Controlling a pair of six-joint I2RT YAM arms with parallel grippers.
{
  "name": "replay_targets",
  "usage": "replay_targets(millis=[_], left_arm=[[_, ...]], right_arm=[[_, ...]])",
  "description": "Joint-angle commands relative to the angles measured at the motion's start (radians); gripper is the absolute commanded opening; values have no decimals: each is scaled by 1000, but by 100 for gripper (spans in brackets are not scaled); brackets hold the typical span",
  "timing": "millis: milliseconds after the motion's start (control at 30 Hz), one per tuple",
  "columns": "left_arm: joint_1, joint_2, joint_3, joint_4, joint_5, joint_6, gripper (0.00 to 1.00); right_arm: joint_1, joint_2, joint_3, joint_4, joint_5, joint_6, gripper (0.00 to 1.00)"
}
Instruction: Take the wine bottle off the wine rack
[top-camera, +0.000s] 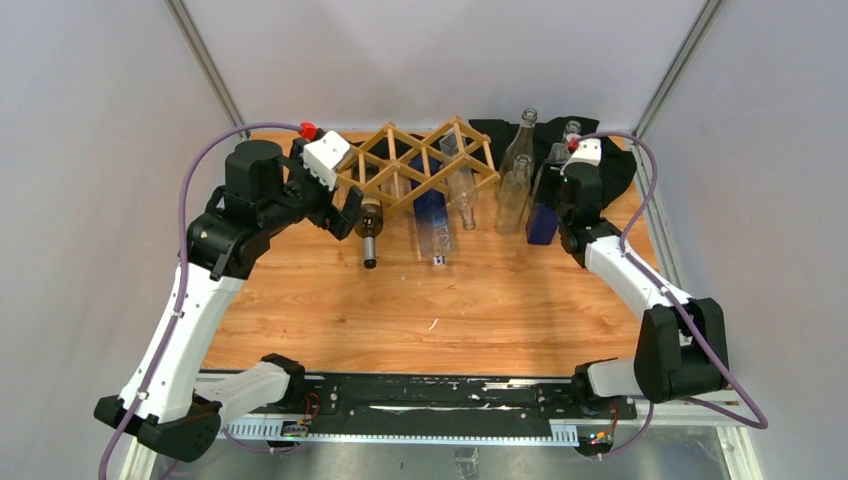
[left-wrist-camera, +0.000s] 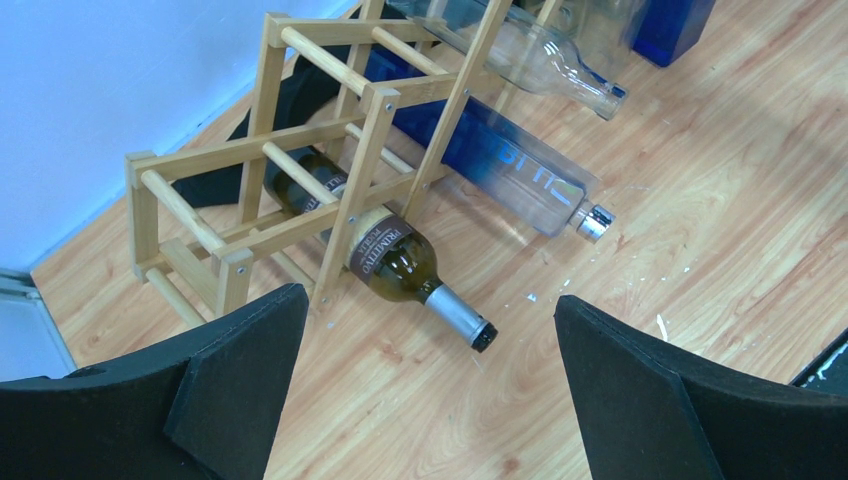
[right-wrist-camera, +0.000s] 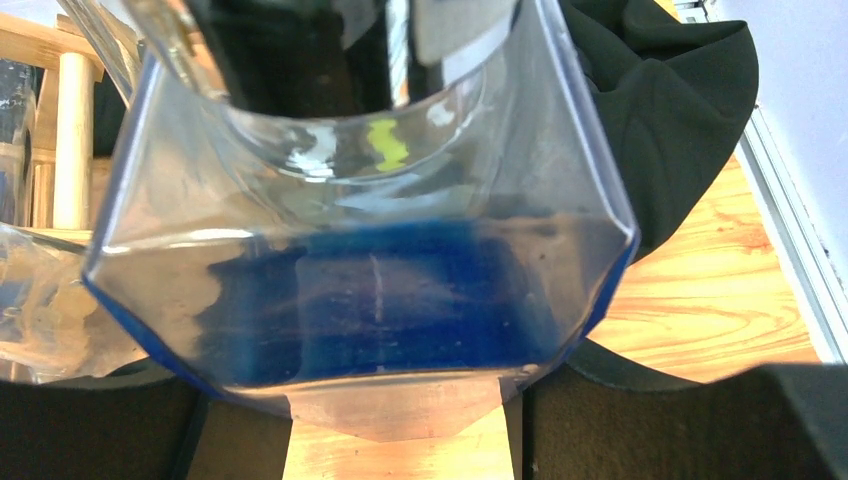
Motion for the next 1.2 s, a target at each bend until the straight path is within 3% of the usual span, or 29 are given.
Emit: replay_targets(millis=[0,100,133,833,1000,1167], left_arm=[[5,-17,9,11,21,-8,100],[5,-14,13,9,26,-9,100],[5,-14,14,7,29,-11,100],[5,28,10,8,44,-26,100],[5,42,9,8,34,-20,100],[6,50,8,7,31,-17,100]], right_arm=[[-16,-24,-8,142,18,3,53],[-10,-45,-12,120,19,19,84],[-9,-54,-11,107,18,25,88],[35,-316,170,-291,-62,130,94],[105,-315,252,-369,-63,136,94],[259,-276,305,-397,-19,120,94]])
